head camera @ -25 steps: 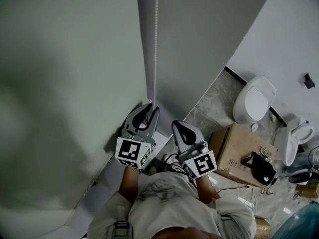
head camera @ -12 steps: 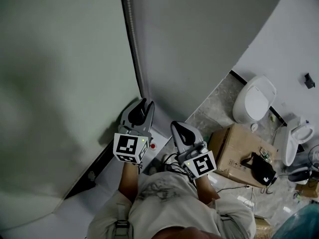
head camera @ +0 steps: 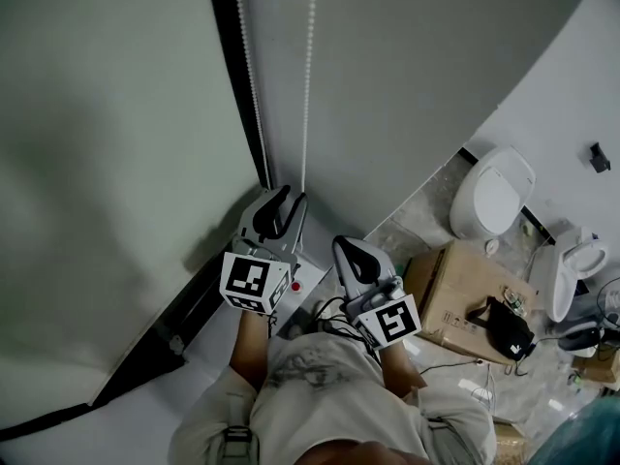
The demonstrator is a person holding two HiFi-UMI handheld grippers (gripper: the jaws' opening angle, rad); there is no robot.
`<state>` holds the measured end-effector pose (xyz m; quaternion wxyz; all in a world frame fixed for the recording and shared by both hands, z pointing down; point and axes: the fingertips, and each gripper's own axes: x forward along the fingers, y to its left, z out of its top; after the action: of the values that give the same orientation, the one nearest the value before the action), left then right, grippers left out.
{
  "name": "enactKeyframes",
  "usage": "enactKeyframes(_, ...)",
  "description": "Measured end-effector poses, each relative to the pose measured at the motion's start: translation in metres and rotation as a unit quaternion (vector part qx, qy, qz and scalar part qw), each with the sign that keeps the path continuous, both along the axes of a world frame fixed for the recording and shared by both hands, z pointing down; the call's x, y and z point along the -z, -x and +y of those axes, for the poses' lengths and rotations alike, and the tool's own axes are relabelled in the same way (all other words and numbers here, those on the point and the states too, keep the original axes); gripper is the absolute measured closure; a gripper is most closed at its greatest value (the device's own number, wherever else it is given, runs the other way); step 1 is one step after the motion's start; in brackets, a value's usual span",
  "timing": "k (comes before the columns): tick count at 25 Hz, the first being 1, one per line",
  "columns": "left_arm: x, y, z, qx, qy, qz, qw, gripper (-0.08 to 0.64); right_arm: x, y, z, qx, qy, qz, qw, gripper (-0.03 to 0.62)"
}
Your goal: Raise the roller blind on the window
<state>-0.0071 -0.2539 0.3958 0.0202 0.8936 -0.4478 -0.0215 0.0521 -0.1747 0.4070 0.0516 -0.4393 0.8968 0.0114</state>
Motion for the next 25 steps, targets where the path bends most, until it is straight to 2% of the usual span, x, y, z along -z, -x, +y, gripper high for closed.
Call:
enactKeyframes(6, 0.004, -0.016, 0.000, -0.017, -0.005, 0.001, 0.9998, 0.446, -0.006, -0.004, 0.001, -0.006, 0.014, 0.013, 1.000, 0.581)
enactKeyframes(8, 0.003, -0.016, -0.002, -0.011, -0.005, 0.004, 0.9999, 0.473, -0.003, -0.006, 0.001, -0.009, 0.006, 0.008, 1.000, 0.581)
enactKeyframes(10, 0.004, -0.016, -0.003, -0.006, -0.005, 0.004, 1.0000, 0.534, -0.002, -0.009, 0.002, -0.013, 0.000, 0.006, 1.000, 0.581)
enactKeyframes(15, -0.001, -0.018, 0.005, -0.019, 0.004, 0.008, 0.9998, 0.538, -0.008, -0.015, 0.006, -0.019, 0.020, 0.019, 0.999, 0.581)
enactKeyframes(20, -0.005, -0.021, 0.013, -0.033, 0.023, 0.009, 0.9992, 0.540, 0.010, -0.009, 0.006, 0.007, -0.001, 0.009, 1.000, 0.580)
enactKeyframes(25, -0.011, -0.017, 0.030, -0.042, 0.026, 0.018, 0.9986, 0.541, 0.031, 0.008, 0.007, 0.032, -0.026, 0.000, 0.999, 0.580)
